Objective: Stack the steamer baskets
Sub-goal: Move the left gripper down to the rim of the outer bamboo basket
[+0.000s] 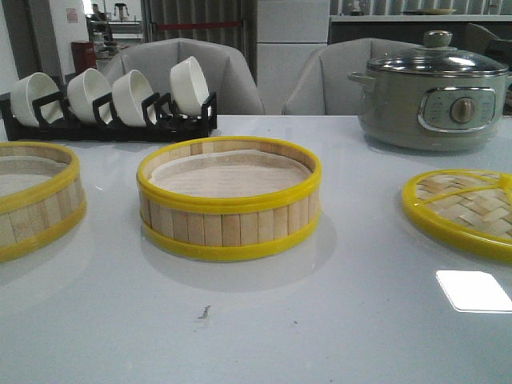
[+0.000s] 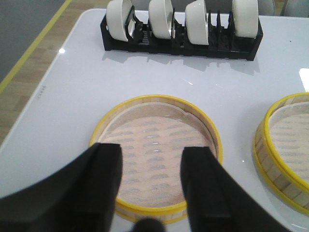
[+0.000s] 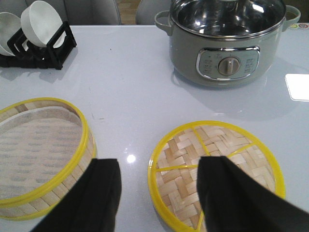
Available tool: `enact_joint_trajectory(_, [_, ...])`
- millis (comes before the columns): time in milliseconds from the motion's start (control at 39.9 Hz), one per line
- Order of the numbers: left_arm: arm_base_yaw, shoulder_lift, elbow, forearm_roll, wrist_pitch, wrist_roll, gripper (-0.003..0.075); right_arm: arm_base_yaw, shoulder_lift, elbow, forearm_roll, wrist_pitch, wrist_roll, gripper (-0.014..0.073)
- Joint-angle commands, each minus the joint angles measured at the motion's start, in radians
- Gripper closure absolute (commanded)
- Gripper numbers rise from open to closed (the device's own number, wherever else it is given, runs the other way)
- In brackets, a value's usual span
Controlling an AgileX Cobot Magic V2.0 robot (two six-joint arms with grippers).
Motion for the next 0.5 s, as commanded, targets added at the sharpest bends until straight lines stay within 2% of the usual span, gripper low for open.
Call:
enact_joint_trajectory(0, [-0.007, 0.028, -0.029, -0.089, -0.071, 0.001, 0.0227, 0.002, -0.007, -0.037, -0.008, -0.086, -0.008, 0.0118])
enact_joint_trajectory(226, [-0.031, 0.110, -0.029, -0.166, -0.068, 0.029, 0.0230, 0.002, -0.007, -0.037, -0.008, -0.087, -0.008, 0.0118])
enact_joint_trajectory(476, [-0.181, 0.204, -0.031, -0.166, -0.135, 0.030, 0.0233, 0.002, -0.007, -0.037, -0.008, -0.112, -0.008, 0.0118])
